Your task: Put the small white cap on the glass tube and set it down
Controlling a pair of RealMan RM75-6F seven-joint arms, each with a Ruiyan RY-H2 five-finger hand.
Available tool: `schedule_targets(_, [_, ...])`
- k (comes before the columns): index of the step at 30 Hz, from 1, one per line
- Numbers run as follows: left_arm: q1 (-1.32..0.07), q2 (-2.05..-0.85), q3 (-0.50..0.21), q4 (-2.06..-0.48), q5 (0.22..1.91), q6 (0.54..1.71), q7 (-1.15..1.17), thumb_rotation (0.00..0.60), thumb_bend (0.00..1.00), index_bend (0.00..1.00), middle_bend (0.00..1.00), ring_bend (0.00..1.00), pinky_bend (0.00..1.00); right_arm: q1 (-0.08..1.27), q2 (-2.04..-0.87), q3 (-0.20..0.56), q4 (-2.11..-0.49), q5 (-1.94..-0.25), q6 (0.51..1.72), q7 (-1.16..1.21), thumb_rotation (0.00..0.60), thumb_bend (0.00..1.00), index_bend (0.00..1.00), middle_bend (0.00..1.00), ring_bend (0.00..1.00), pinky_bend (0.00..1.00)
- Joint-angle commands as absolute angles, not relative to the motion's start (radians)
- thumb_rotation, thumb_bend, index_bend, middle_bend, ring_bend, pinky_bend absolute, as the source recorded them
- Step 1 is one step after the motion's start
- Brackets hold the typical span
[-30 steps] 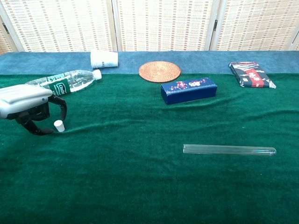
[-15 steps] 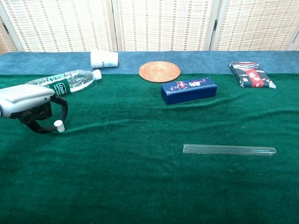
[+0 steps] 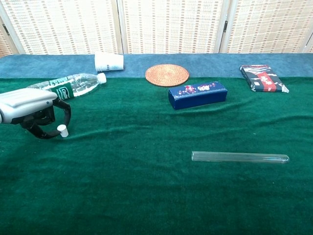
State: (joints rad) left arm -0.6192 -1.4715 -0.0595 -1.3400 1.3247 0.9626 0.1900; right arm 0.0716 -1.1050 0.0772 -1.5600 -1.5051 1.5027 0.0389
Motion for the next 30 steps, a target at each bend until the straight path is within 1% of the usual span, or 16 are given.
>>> schedule_targets(1, [-0.614, -1.464, -0.064, -1.343, 1.335, 0.975, 0.158, 0.6, 0.47, 0.57, 1.0, 0.99, 0.88, 0.077, -1.095, 0.074, -1.576, -1.515, 1.496, 0.029, 0.6, 0.53, 0.13, 0.28, 0.35, 0.13])
schedule_targets(3, [-0.608, -1.448, -0.072, -1.36, 1.344, 0.992, 0.118, 0.6, 0.47, 0.57, 1.0, 0.99, 0.88, 0.087, -1.079, 0.067, -1.603, -1.531, 1.479, 0.032, 0.6, 0.52, 0.13, 0.3, 0.37, 0.17])
schedule_targets(5, [-0.601, -1.432, -0.079, -1.376, 1.357, 1.013, 0.081, 0.6, 0.47, 0.57, 1.0, 0.99, 0.88, 0.101, -1.06, 0.058, -1.631, -1.547, 1.452, 0.038, 0.6, 0.47, 0.14, 0.33, 0.39, 0.23])
schedule_targets(6, [-0.596, -1.42, -0.082, -1.388, 1.366, 1.026, 0.058, 0.6, 0.47, 0.57, 1.0, 0.99, 0.88, 0.113, -1.052, 0.054, -1.646, -1.559, 1.435, 0.034, 0.6, 0.44, 0.14, 0.35, 0.41, 0.27])
schedule_targets(7, [-0.593, -1.41, -0.086, -1.398, 1.372, 1.035, 0.039, 0.6, 0.47, 0.57, 1.0, 0.99, 0.88, 0.122, -1.051, 0.052, -1.658, -1.566, 1.424, 0.026, 0.6, 0.43, 0.15, 0.38, 0.44, 0.31])
schedule_targets(9, [-0.585, -1.387, -0.092, -1.423, 1.386, 1.057, -0.004, 0.6, 0.47, 0.57, 1.0, 0.99, 0.88, 0.146, -1.056, 0.049, -1.682, -1.582, 1.392, 0.001, 0.6, 0.42, 0.16, 0.44, 0.51, 0.41])
schedule_targets(13, [-0.566, -1.351, -0.095, -1.462, 1.419, 1.105, -0.062, 0.6, 0.47, 0.57, 1.0, 0.99, 0.88, 0.203, -1.081, 0.045, -1.725, -1.59, 1.301, -0.039, 0.6, 0.38, 0.19, 0.55, 0.69, 0.6])
schedule_targets(15, [-0.556, -1.333, -0.094, -1.481, 1.436, 1.127, -0.083, 0.6, 0.47, 0.57, 1.0, 0.99, 0.88, 0.238, -1.103, 0.044, -1.741, -1.582, 1.239, -0.064, 0.6, 0.36, 0.19, 0.62, 0.78, 0.7])
schedule_targets(19, [-0.541, -1.306, -0.084, -1.51, 1.462, 1.154, -0.107, 0.6, 0.47, 0.57, 1.0, 0.99, 0.88, 0.305, -1.164, 0.049, -1.75, -1.543, 1.124, -0.127, 0.6, 0.35, 0.23, 0.81, 0.93, 0.87])
schedule_targets(22, [-0.534, -1.295, -0.076, -1.519, 1.473, 1.16, -0.115, 0.6, 0.47, 0.57, 1.0, 0.99, 0.88, 0.348, -1.221, 0.053, -1.742, -1.493, 1.046, -0.193, 0.6, 0.35, 0.28, 0.88, 1.0, 0.95])
schedule_targets(26, [-0.528, -1.287, -0.068, -1.516, 1.475, 1.156, -0.126, 0.6, 0.47, 0.57, 1.0, 0.99, 0.88, 0.392, -1.299, 0.066, -1.72, -1.4, 0.97, -0.26, 0.6, 0.35, 0.31, 0.92, 1.0, 0.99])
schedule_targets(30, [-0.525, -1.288, -0.064, -1.504, 1.475, 1.152, -0.138, 0.6, 0.47, 0.57, 1.0, 0.99, 0.88, 0.414, -1.358, 0.067, -1.698, -1.351, 0.946, -0.295, 0.6, 0.35, 0.34, 0.95, 1.0, 1.0])
